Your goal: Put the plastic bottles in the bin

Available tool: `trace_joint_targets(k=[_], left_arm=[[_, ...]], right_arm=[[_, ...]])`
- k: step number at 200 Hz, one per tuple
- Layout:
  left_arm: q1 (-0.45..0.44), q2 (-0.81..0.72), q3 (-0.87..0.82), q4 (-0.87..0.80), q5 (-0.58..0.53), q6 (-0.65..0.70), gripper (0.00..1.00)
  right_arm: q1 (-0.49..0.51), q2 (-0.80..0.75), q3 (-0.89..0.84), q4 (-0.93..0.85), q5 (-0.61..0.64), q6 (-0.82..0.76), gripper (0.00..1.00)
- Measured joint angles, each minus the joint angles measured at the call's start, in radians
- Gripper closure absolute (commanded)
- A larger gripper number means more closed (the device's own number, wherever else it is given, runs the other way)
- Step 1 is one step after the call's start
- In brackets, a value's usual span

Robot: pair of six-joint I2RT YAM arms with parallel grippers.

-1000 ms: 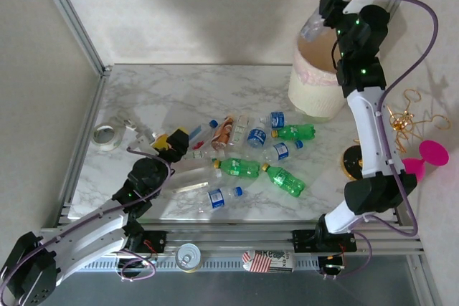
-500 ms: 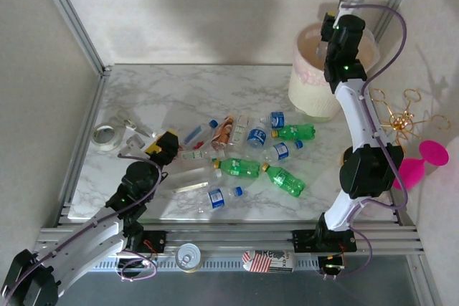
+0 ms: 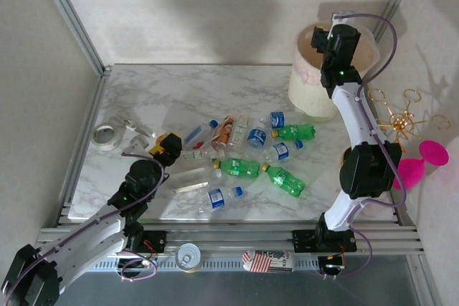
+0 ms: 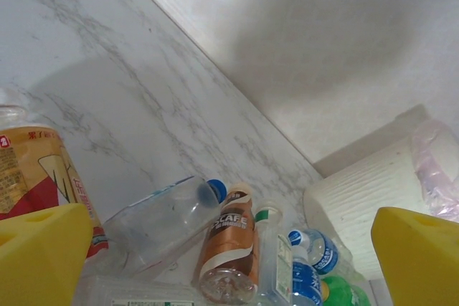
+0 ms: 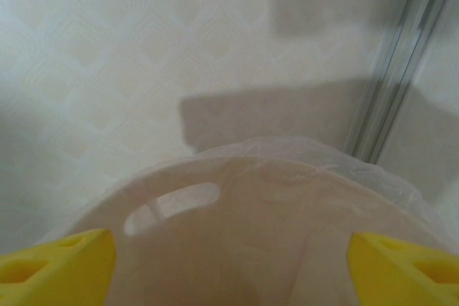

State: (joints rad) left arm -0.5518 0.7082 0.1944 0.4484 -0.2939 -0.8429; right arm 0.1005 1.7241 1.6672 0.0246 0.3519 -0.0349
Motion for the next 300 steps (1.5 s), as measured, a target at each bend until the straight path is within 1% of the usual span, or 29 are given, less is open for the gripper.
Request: trace_joint_targets(k=[12,20,57,78,90,108,121,146,177,208,245,274,300], left_arm=[[0.000,0.012,0.000,0.001,0.007,0.000,0.00],[0.000,0.020,0.000,0.003,0.010,0.000,0.00],[0.005,0.045,0.004,0.010,0.014,0.000,0.00],[0.006,0.061,0.011,0.035,0.026,0.000,0.00],[0.007,0.077,0.023,0.043,0.045,0.001,0.00],[0.006,0.116,0.053,0.051,0.084,0.009,0.00],[0.006,0.151,0.076,0.057,0.116,0.017,0.00],[-0.003,0.225,0.119,0.075,0.176,0.041,0.00],[-0.038,0.322,0.180,0.079,0.221,0.079,0.00],[-0.061,0.397,0.218,0.084,0.248,0.097,0.00],[-0.062,0.444,0.220,0.086,0.250,0.098,0.00],[-0.063,0.448,0.221,0.086,0.223,0.090,0.00],[-0.063,0.448,0.221,0.089,0.175,0.080,0.00]], right_arm=[[0.000,-0.006,0.003,-0.014,-0.014,0.002,0.06],[0.000,-0.014,0.005,-0.024,-0.023,0.005,0.02],[0.019,-0.082,0.021,-0.067,-0.074,0.004,0.01],[0.080,-0.148,0.021,-0.076,-0.071,-0.013,0.01],[0.140,-0.195,0.003,-0.065,-0.056,-0.033,0.01],[0.236,-0.285,-0.068,-0.048,-0.040,-0.051,0.01],[0.283,-0.343,-0.129,-0.044,-0.047,-0.047,0.01],[0.314,-0.425,-0.257,-0.050,-0.122,0.010,0.01],[0.340,-0.488,-0.460,-0.076,-0.228,0.131,0.01],[0.369,-0.494,-0.593,-0.184,-0.301,0.250,0.01],[0.423,-0.495,-0.695,-0.350,-0.312,0.344,0.01],[0.471,-0.494,-0.727,-0.522,-0.261,0.415,0.01],[0.521,-0.495,-0.739,-0.625,-0.214,0.469,0.01]])
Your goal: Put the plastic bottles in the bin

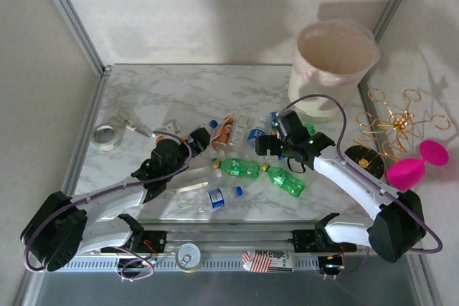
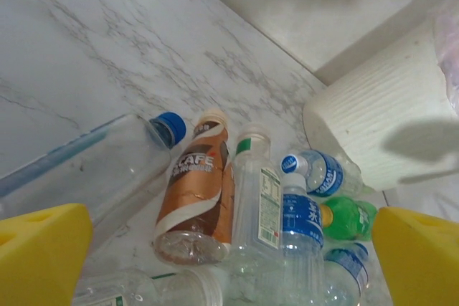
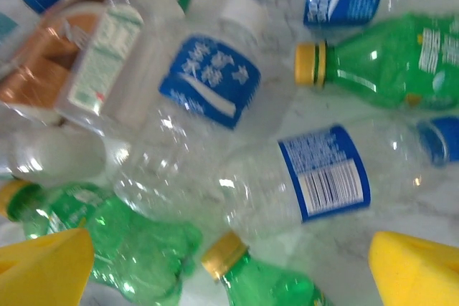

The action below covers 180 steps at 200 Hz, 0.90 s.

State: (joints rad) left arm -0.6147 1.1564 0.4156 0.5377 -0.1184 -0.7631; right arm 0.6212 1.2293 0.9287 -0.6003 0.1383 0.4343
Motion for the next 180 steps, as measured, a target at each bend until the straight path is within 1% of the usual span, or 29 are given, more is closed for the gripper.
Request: trace_joint_targets(k=[39,61,83,108,158,180], left_arm=[[0.000,0.010,0.005,0.022,-0.037,-0.010,0.00],[0.000,0.032,0.017,0.034,-0.039,-0.019,0.01],[0.000,0.049,0.022,0.050,-0.037,-0.029,0.00],[0.000,0.054,0.022,0.053,-0.035,-0.038,0.00],[0.000,0.046,0.022,0.054,-0.044,-0.038,0.00],[0.000,0.039,0.021,0.056,-0.055,-0.039,0.00]], right_arm=[[0.053,0.000,-0.079,-0.098,0.000,0.064,0.01],[0.060,0.008,-0.113,-0.143,0.016,0.095,0.01],[0.060,0.042,-0.119,-0.170,0.043,0.109,0.04],[0.060,0.073,-0.127,-0.166,0.045,0.109,0.06],[0.060,0.121,-0.157,-0.120,0.045,0.093,0.14],[0.060,0.155,-0.175,-0.103,0.045,0.084,0.16]])
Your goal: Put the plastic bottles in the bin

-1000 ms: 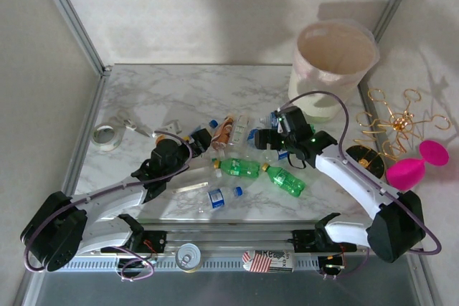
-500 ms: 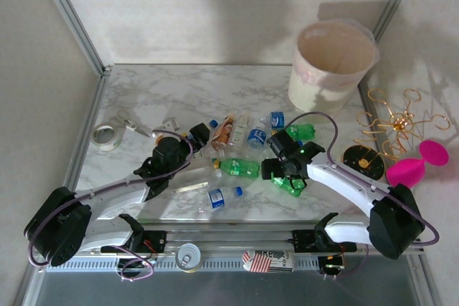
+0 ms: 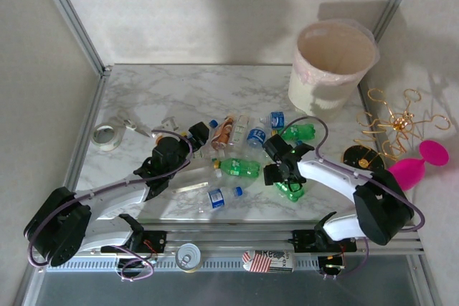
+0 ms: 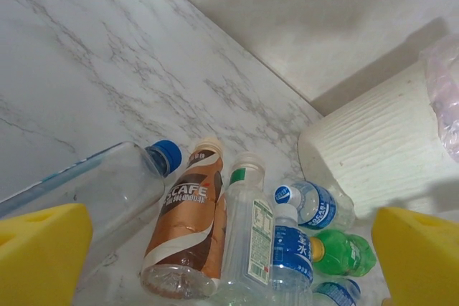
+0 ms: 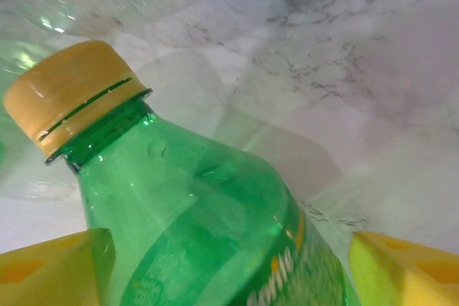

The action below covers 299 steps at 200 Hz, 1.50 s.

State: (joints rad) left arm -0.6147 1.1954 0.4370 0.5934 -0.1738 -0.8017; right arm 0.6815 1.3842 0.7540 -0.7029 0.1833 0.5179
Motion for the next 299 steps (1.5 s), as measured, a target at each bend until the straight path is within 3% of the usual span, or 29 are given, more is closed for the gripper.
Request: trace_joint_targets(k=[30,69,93,127,170,215,299], left_arm=[[0.000,-0.005,-0.005,0.000,-0.007,-0.003,0.00],[0.000,-0.032,-0.023,-0.003,-0.023,-0.007,0.00],[0.000,-0.055,-0.034,-0.003,-0.037,-0.007,0.01],[0.000,-0.069,-0.047,-0.004,-0.060,-0.008,0.00],[0.004,-0.101,-0.050,-0.019,-0.081,-0.007,0.00],[0.044,-0.193,-0.083,-0.043,-0.105,-0.006,0.00],[0.081,-0.359,-0.146,-0.174,-0.111,-0.006,0.00]], right_arm=[[0.003,0.040,-0.010,0.022,-0.004,-0.010,0.19],[0.031,0.057,-0.010,0.043,-0.012,-0.029,0.31],[0.034,0.057,-0.010,0.045,-0.011,-0.035,0.43],[0.037,0.048,-0.010,0.045,-0.013,-0.036,0.50],[0.037,-0.048,0.026,0.022,-0.059,-0.068,0.53],[0.034,-0.167,0.200,0.035,-0.110,-0.121,0.56],[-0.067,-0.085,0.462,0.403,-0.159,-0.195,0.56]])
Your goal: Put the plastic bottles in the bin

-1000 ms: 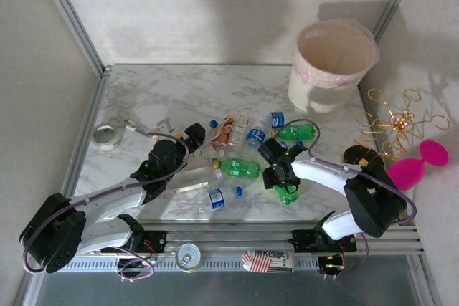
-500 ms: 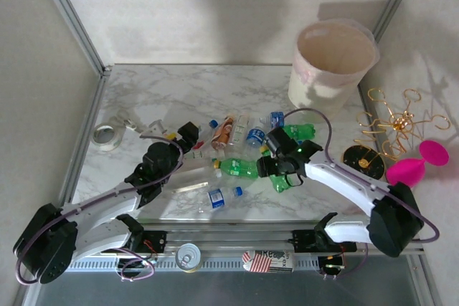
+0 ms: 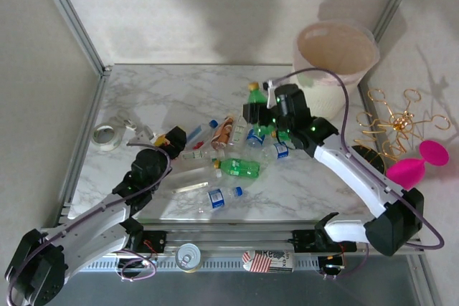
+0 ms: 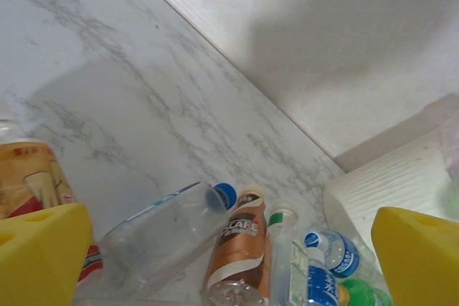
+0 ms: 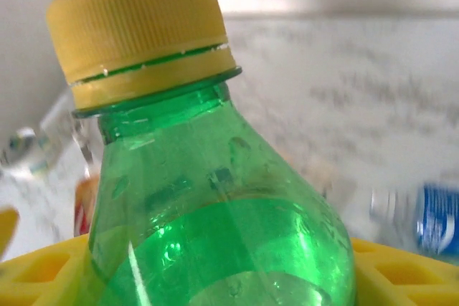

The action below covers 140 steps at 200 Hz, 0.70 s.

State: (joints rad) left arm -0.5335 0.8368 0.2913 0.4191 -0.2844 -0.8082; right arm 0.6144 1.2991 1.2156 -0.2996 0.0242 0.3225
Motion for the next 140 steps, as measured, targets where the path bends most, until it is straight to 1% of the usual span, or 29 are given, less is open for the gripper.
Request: trace_joint_targets(k=[23,57,93,117,140], left_arm=[[0.001,-0.029,-0.013,-0.029,0.002,0.000,0.00],[0.002,-0.051,-0.018,-0.058,0.003,0.001,0.00],[0.008,-0.053,-0.022,-0.065,0.002,0.004,0.00],[0.009,-0.053,-0.024,-0.065,0.003,0.009,0.00],[0.013,-0.053,-0.026,-0.066,0.002,0.018,0.00]], right_arm=[[-0.058,0.058,0.124,0.075,0.006,-0.025,0.55],[-0.191,0.106,0.264,0.151,0.040,-0.051,0.55],[-0.309,0.156,0.375,0.209,0.153,-0.093,0.54],[-0.360,0.200,0.416,0.241,0.229,-0.122,0.54],[-0.398,0.262,0.447,0.257,0.270,-0.135,0.54]])
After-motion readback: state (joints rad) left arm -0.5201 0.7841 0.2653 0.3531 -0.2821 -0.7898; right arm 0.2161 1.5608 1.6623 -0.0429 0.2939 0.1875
